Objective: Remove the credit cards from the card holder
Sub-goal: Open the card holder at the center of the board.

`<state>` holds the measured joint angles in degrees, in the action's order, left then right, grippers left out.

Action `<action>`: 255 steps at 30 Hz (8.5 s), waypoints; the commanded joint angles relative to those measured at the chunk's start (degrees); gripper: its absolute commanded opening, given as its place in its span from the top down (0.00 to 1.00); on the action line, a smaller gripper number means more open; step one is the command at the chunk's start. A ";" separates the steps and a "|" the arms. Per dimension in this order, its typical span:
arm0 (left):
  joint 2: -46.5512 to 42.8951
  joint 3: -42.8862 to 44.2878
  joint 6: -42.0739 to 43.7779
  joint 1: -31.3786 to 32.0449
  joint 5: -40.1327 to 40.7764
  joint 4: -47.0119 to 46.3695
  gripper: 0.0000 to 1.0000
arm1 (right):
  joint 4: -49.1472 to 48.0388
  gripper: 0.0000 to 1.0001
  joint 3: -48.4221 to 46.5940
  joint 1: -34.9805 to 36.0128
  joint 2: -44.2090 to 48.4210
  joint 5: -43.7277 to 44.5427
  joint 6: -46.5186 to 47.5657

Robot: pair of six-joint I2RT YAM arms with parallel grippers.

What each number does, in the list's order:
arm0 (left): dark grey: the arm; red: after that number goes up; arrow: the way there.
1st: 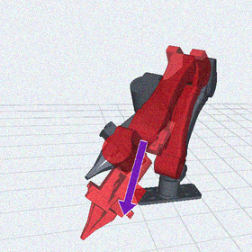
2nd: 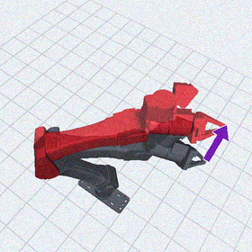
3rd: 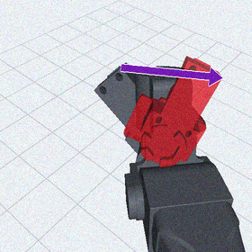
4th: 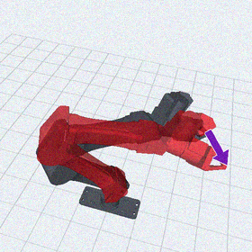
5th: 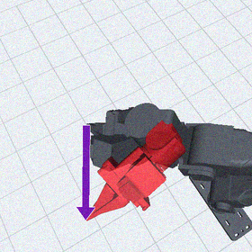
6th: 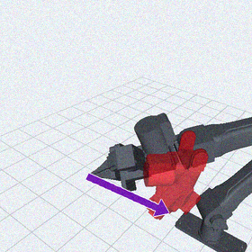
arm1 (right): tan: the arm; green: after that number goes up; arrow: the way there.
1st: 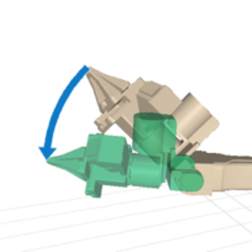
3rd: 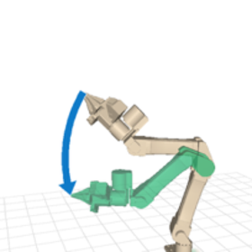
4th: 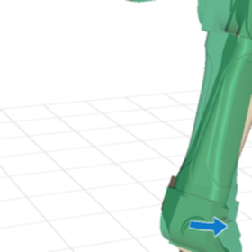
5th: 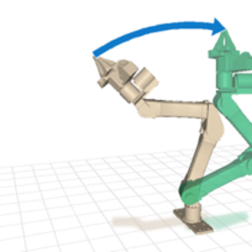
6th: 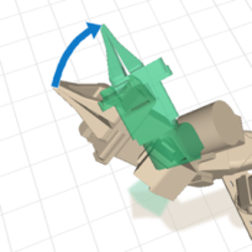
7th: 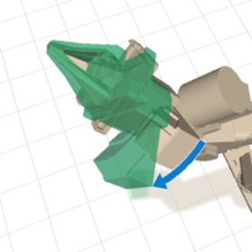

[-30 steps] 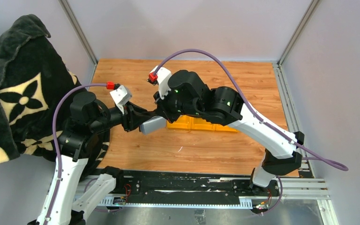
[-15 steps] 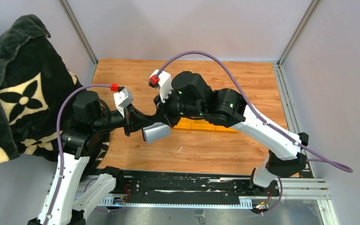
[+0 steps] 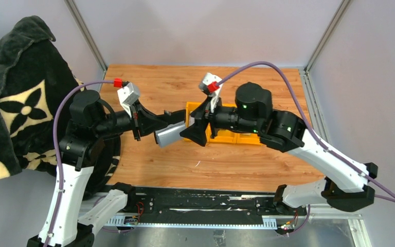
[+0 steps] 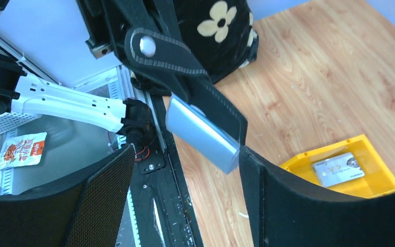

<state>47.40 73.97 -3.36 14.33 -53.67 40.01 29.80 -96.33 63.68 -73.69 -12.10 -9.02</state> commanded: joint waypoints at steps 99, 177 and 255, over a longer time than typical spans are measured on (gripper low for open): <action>3.40 6.69 -44.54 -0.09 -9.17 -23.79 1.00 | -58.17 0.27 31.09 -15.16 7.74 -28.37 -21.25; 1.21 6.73 -27.15 -0.09 -1.52 -15.24 1.00 | -52.73 0.65 30.41 -13.89 7.95 -30.78 -29.36; 5.52 12.52 -35.64 -0.10 2.85 -14.10 1.00 | -51.93 0.88 38.11 -10.55 19.24 -22.42 -15.13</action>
<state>52.69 84.86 -37.74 14.22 -51.24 27.14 -22.11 -55.83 51.24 -55.88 -38.83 -27.46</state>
